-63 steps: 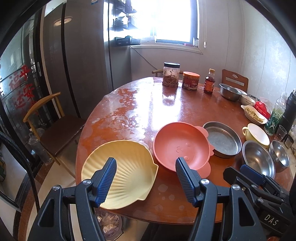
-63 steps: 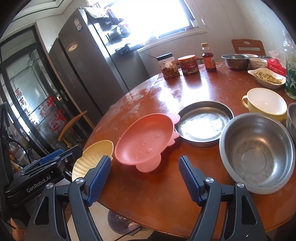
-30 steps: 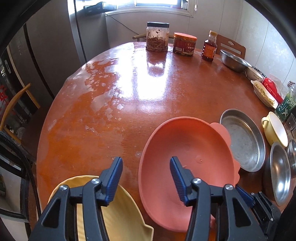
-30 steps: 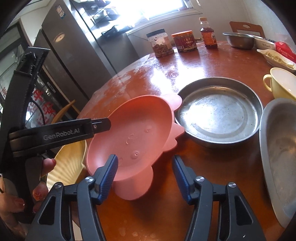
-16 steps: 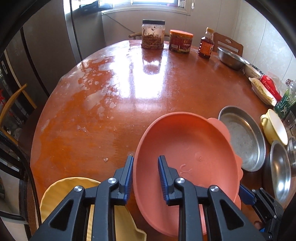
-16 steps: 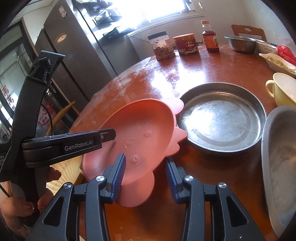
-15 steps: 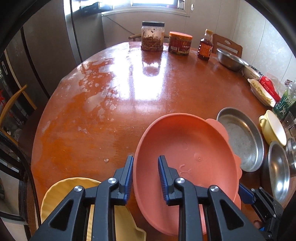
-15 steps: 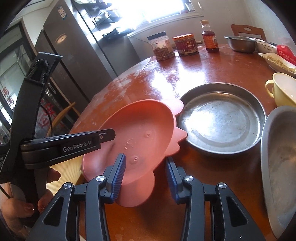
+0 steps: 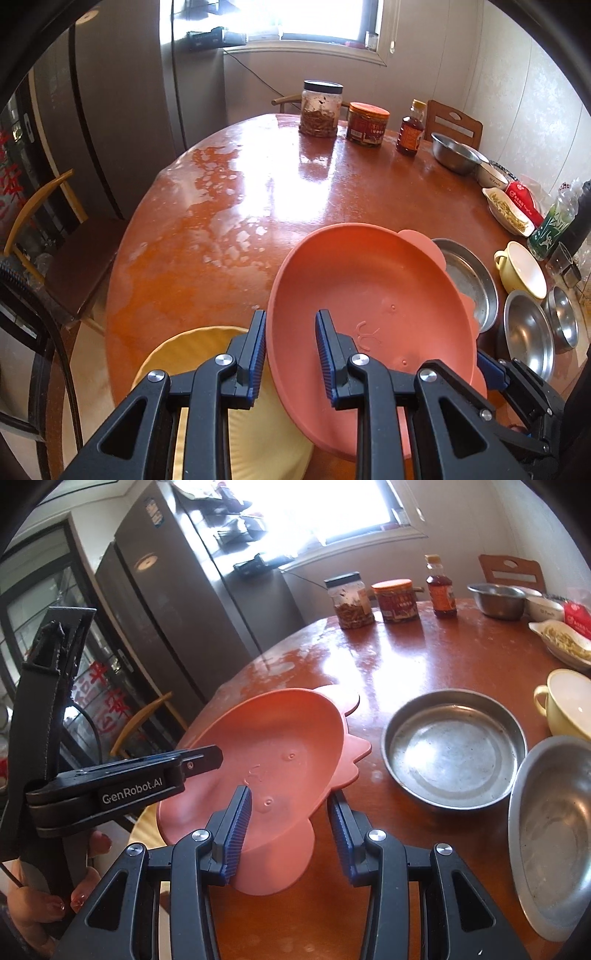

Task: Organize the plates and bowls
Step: 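Carry the pink bowl with the right tool and set it onto the yellow plate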

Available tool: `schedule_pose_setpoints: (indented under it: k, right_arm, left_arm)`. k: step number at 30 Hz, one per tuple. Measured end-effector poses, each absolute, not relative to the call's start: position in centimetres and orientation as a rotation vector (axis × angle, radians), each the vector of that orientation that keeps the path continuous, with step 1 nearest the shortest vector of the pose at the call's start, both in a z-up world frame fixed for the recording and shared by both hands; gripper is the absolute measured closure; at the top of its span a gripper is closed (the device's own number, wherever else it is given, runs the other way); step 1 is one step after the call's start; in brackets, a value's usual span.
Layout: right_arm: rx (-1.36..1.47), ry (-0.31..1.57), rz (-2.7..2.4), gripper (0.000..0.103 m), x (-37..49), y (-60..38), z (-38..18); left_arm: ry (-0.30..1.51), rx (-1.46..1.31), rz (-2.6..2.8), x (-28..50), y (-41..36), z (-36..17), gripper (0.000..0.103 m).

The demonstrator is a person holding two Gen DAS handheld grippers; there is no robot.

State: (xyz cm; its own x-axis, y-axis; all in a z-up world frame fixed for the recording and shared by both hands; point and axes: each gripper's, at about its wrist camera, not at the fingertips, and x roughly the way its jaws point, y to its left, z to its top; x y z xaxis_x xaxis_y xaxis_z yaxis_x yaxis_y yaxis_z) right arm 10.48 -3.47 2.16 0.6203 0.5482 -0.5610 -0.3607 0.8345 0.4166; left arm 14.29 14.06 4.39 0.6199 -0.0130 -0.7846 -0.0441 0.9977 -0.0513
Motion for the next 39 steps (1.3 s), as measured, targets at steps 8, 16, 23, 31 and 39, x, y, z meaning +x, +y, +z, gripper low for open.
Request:
schedule_pose_setpoints:
  k: [8,16,23,31,39]
  right_arm:
    - [0.22,0.691,0.589,0.059,8.3,-0.7,4.6]
    - [0.166,0.676,0.642,0.059,6.4,2.3,5.5]
    - [0.12,0.699,0.673,0.059,5.7,5.0,4.6]
    - [0.086,0.722,0.679,0.058,5.7,6.4,3.2]
    - [0.07,0.759,0.683,0.058,6.3,7.3,1.5]
  left_arm:
    - [0.842,-0.089,0.062,10.7,16.7,6.9,0.076]
    - [0.829,-0.096,0.114,8.0,19.4,7.3,0.076]
    - [0.848,-0.109,0.15,6.9,21.3,6.0,0.076]
    - [0.882,-0.143,0.155,6.9,22.5,3.4,0.076]
    - [0.89,-0.147,0.168,7.2,22.9,1.6,0.076]
